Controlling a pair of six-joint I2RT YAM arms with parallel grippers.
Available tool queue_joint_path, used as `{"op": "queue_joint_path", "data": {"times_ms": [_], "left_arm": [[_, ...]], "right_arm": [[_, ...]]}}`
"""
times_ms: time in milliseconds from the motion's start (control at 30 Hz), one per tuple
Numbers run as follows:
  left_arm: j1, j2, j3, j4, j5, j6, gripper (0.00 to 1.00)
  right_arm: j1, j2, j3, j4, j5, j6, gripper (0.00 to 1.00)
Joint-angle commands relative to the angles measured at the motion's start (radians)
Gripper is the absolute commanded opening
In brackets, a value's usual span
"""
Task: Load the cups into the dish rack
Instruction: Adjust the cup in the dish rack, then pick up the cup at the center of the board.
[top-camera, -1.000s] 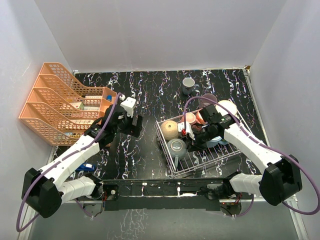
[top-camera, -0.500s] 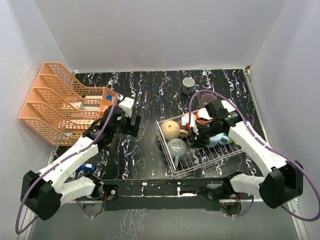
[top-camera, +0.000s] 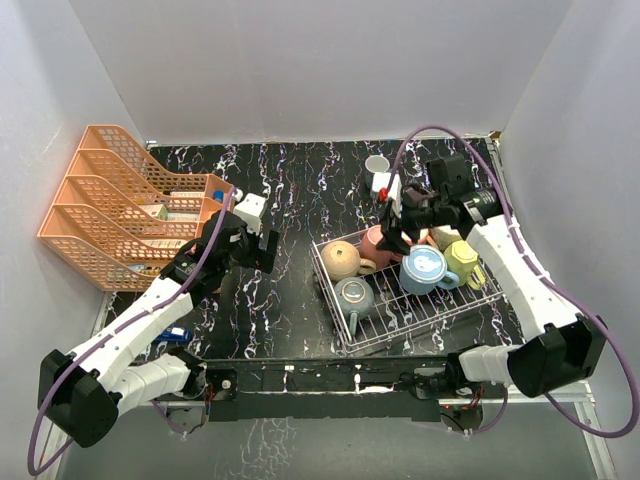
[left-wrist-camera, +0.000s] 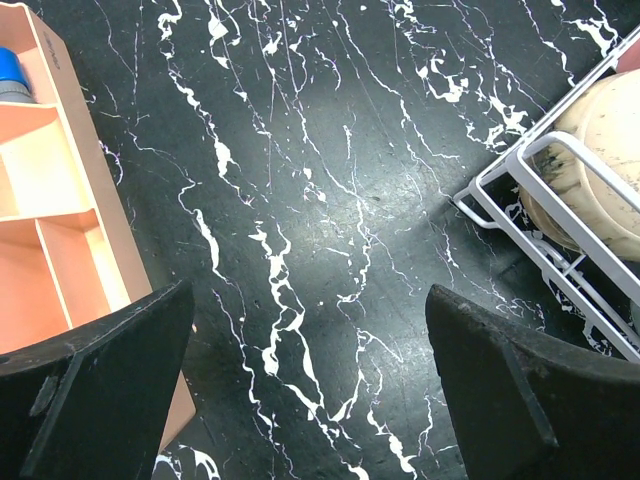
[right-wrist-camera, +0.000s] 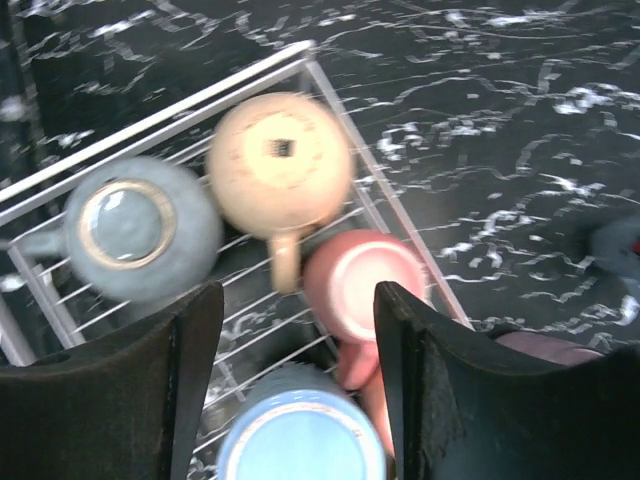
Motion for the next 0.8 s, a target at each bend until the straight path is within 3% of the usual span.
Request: {"op": "queue_joint_path", "data": {"times_ms": [0, 167, 267, 500, 767], "left_arm": [[0.005, -0.027, -0.006, -0.003, -0.029, 0.014, 0.97], [0.005, -0.021, -0.003, -0.008, -0.040, 0.014, 0.97], [0.005, -0.022, -0.003, -0.009, -0.049, 0.016, 0.97], [0.005, -0.022, -0.011, -0.004, -0.070, 0.018, 0.97], [0.005, -0.009, -0.014, -0.006, -0.098, 0.024, 0.97]], "right_arm": [[-0.048, 0.053, 0.085, 0.253, 0.099, 0.257, 0.68], [-0.121, 0.108, 0.079, 0.550, 0.241, 0.494, 0.84], [-0.154, 0.185, 0.110, 0.642, 0.314, 0.586, 0.85], [-0.158, 0.415, 0.252, 0.676, 0.465, 0.712, 0.84], [-0.165, 0.736, 0.533, 0.582, 0.538, 0.800, 0.80]]}}
